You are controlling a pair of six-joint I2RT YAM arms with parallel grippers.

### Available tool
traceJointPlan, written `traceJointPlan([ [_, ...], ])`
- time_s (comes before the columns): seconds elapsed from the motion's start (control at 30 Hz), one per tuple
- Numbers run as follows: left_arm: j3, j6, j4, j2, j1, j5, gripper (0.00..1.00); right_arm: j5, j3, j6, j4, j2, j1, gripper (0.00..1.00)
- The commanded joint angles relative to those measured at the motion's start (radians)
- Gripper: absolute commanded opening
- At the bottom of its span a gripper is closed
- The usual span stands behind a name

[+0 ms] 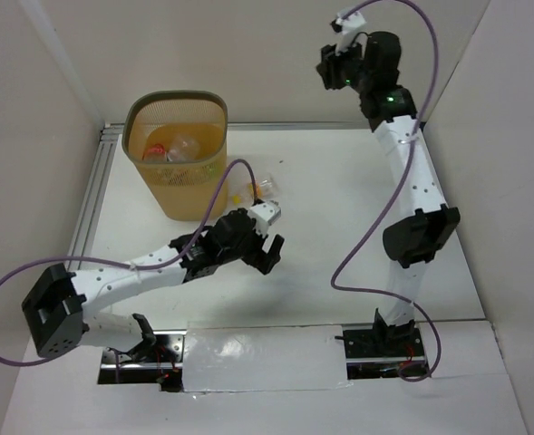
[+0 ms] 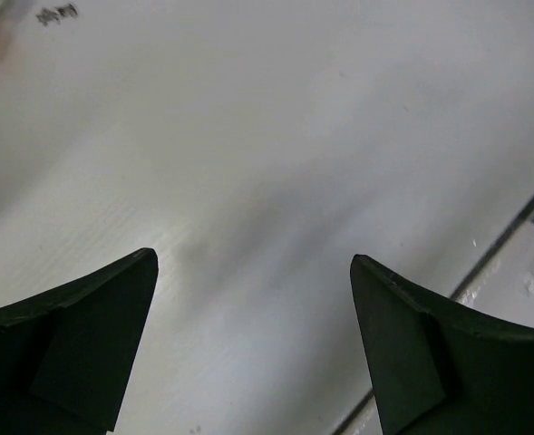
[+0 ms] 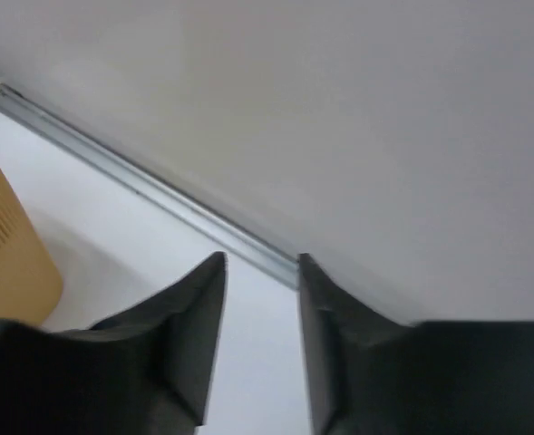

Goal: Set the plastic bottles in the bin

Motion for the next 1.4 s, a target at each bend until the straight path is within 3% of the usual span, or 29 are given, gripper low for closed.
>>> traceJointPlan([
  [0.0,0.110,0.077,0.051,0.089,0.059,0.044,1.00,-0.156,-0.048,0.037,-0.186,-0.080,-0.042,0.50],
  [0.07,0.230,0.090,0.019,0.199,0.097,0.032,1.00,-0.234,-0.071,0.024,-0.256,-0.089,-0.125,0.64],
  [0.17,0.406,0.133,-0.044,0.362,0.115,-0.002,1.00,-0.324,-0.136,0.024,-0.349,-0.099,-0.235,0.97],
  [0.2,0.452,0.133,-0.064,0.403,0.140,-0.002,1.00,-0.372,-0.210,0.013,-0.358,-0.112,-0.257,1.00],
  [0.37,0.752,0.147,-0.214,0.627,0.178,-0.130,1.00,-0.440,-0.400,-0.039,-0.373,-0.161,-0.332,1.00],
  [0.6,0.955,0.212,-0.307,0.819,0.237,-0.213,1.00,-0.486,-0.643,-0.073,-0.323,-0.229,-0.373,1.00],
  [0.93,0.966,0.323,-0.275,0.911,0.336,-0.246,1.00,-0.495,-0.723,-0.105,-0.332,-0.240,-0.403,1.00],
  [1.23,0.985,0.323,-0.247,1.037,0.372,-0.236,1.00,-0.495,-0.734,-0.147,-0.373,-0.258,-0.403,1.00],
  [1.33,0.985,0.303,-0.247,1.051,0.372,-0.217,0.95,-0.495,-0.758,-0.147,-0.364,-0.280,-0.403,1.00],
  [1.37,0.974,0.303,-0.247,1.051,0.372,-0.206,0.82,-0.495,-0.767,-0.137,-0.364,-0.280,-0.403,1.00],
])
